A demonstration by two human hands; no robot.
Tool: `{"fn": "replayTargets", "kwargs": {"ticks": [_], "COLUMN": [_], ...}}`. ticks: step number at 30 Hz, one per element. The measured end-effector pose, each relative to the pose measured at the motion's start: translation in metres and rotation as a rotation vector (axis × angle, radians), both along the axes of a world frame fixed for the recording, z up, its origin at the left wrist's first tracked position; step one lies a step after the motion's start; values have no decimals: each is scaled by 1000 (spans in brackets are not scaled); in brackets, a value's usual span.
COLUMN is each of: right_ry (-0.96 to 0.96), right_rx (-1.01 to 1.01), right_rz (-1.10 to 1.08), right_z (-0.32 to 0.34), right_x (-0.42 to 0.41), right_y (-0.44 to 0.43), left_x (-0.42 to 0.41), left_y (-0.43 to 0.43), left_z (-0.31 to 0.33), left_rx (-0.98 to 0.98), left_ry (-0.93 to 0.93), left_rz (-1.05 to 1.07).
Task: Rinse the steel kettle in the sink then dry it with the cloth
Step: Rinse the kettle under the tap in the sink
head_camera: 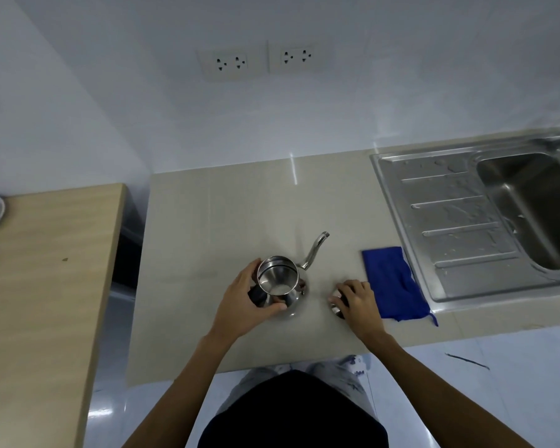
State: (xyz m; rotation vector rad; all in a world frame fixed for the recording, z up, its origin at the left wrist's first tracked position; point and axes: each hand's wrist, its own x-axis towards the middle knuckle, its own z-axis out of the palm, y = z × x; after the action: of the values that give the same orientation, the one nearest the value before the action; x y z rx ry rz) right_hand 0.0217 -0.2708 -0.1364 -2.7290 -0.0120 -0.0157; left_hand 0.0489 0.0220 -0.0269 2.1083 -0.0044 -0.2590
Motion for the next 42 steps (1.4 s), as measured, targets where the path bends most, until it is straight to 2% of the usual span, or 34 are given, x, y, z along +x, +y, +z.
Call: {"fn": "replayTargets", "kwargs": {"ticks": [5,10,14,17,19,23,25,28,38,42], "right_ry": [12,38,21,-27,16,373,519,586,573,509], "right_rx": [-14,-57,-7,149,371,941,1117,1159,1325,1391], "right_rz": [61,104,29,-38,-109,-331,-392,-395,-585,-577], "right_z": [-4,-6,14,36,52,63,60,63,80,112], "right_x": [-1,-3,0,14,27,50,56,55,66,60], "right_y": [-1,-4,6,22,37,62,71,81,87,47], "left_x": [-4,-21,-36,-40,-42,-43,-44,-44,-38,-28], "left_y": [3,15,25,29,32,34,30,26,5,-31], "left_z": [0,-3,0,6,6,2,2,5,23,43], "left_rx": [-16,-153,-206,-258,-275,-309,-321,-346,-430,-452], "left_ry": [17,94,129,150,169,215,255,281,329,331], "left_rz": [5,85,197,199,204,192,176,187,179,16]}}
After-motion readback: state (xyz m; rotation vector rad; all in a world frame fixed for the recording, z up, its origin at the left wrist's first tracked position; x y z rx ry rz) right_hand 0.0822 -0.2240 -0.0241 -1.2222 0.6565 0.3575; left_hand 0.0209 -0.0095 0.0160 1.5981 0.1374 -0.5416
